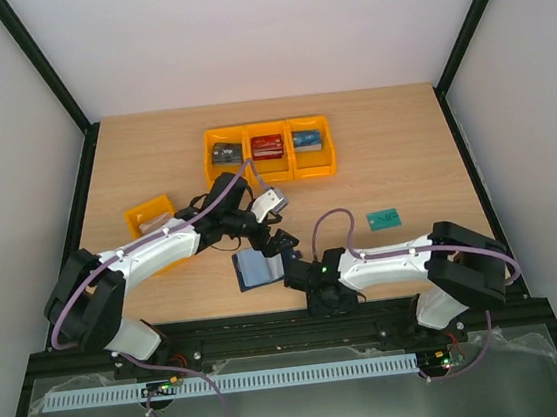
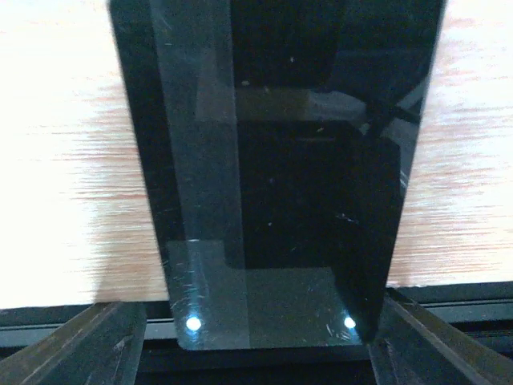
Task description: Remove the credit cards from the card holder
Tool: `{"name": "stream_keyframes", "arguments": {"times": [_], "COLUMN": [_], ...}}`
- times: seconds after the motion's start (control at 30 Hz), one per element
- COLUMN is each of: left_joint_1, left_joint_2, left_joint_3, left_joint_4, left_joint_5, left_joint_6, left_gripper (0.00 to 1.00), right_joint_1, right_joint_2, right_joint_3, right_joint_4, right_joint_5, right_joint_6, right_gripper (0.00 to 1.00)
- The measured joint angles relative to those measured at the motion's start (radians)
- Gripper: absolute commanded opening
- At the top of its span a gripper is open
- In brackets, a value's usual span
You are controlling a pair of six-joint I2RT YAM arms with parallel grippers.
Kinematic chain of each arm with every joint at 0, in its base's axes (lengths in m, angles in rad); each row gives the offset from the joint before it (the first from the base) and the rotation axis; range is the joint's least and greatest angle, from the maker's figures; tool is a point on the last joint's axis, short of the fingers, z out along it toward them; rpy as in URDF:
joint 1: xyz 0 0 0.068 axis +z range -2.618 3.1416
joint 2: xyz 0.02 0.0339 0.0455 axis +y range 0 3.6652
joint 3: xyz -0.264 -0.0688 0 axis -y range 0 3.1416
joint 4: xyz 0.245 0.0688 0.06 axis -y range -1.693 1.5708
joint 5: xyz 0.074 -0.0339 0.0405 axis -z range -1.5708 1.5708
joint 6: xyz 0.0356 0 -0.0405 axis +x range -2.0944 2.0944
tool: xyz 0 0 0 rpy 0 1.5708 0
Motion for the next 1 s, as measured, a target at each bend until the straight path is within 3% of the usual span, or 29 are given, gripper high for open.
{"name": "stream_keyframes", "arguments": {"times": [0.53,0.87,1.0], "left_joint_1": [0.005,0.017,0.042], "left_joint_2": [0.005,0.006,0.006], "left_joint_3": [0.000,0.000,0.018], "left_joint_4": [0.000,-0.004,-0.072], "left_joint_5": [0.005,0.013,0.040], "left_joint_6": [0.004,0.014,0.059], "left_gripper": [0.98,0.98,0.98], "right_joint_1": [0.005,0.002,-0.002], "right_joint_2": [0.016,-0.053,-0.059], "right_joint_3": [0.014,0.052,0.139], "right_joint_4": [-0.032,-0.105,-0.156], "right_joint_5": [0.030,0.114,0.140], "right_joint_6": [-0.020,-0.022,-0.060], "right_gripper": [0.46,0.44,0.44]}}
